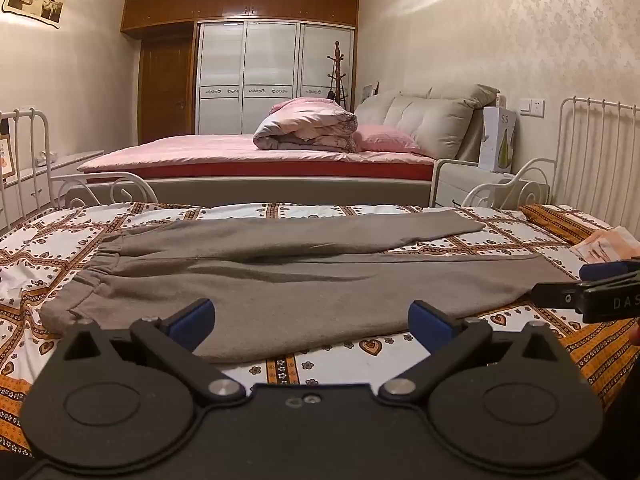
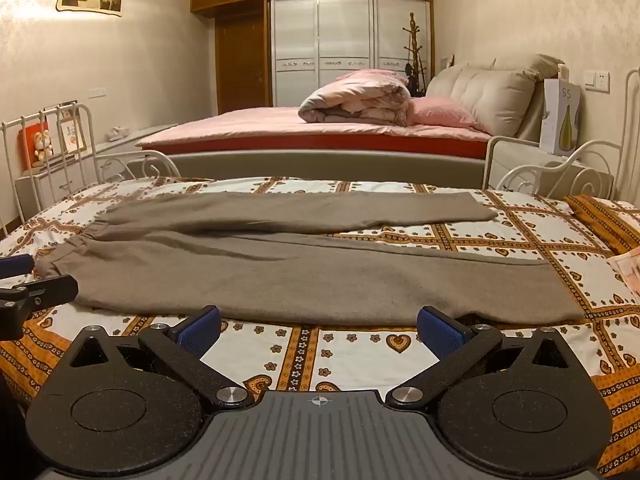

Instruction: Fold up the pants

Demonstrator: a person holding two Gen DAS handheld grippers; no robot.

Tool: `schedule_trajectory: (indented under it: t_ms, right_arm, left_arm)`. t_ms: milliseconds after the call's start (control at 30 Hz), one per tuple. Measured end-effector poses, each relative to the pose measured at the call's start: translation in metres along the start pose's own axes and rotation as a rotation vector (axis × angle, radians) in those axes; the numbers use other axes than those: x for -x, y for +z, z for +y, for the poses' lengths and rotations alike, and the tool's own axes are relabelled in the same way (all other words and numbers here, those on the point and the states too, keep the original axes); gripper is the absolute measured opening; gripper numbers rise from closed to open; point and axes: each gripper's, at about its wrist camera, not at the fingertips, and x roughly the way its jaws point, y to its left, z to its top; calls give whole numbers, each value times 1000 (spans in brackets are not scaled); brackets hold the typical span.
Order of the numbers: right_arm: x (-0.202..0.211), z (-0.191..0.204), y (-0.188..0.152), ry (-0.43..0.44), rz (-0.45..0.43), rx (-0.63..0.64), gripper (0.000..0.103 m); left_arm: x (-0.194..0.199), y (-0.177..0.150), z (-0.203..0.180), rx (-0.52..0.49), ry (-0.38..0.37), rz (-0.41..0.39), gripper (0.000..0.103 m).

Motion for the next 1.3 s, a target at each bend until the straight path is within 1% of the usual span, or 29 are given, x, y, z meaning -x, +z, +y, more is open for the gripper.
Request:
schedule_trajectory:
  t_ms: [33, 67, 400, 1300]
  right_arm:
    - [0, 0, 0, 0, 6, -1, 103]
    - [0, 0, 0, 1, 2, 0, 103]
    - [0, 0, -1, -2, -5, 3, 103]
    - [2, 0, 1, -2, -9, -1, 103]
  left_arm:
    - [1, -1, 0, -3, 0, -18, 97]
    - [1, 0, 0, -4, -1, -6, 97]
    - [0, -1, 1, -4, 4, -1, 97]
    - [-1, 0, 1, -6, 5, -1, 97]
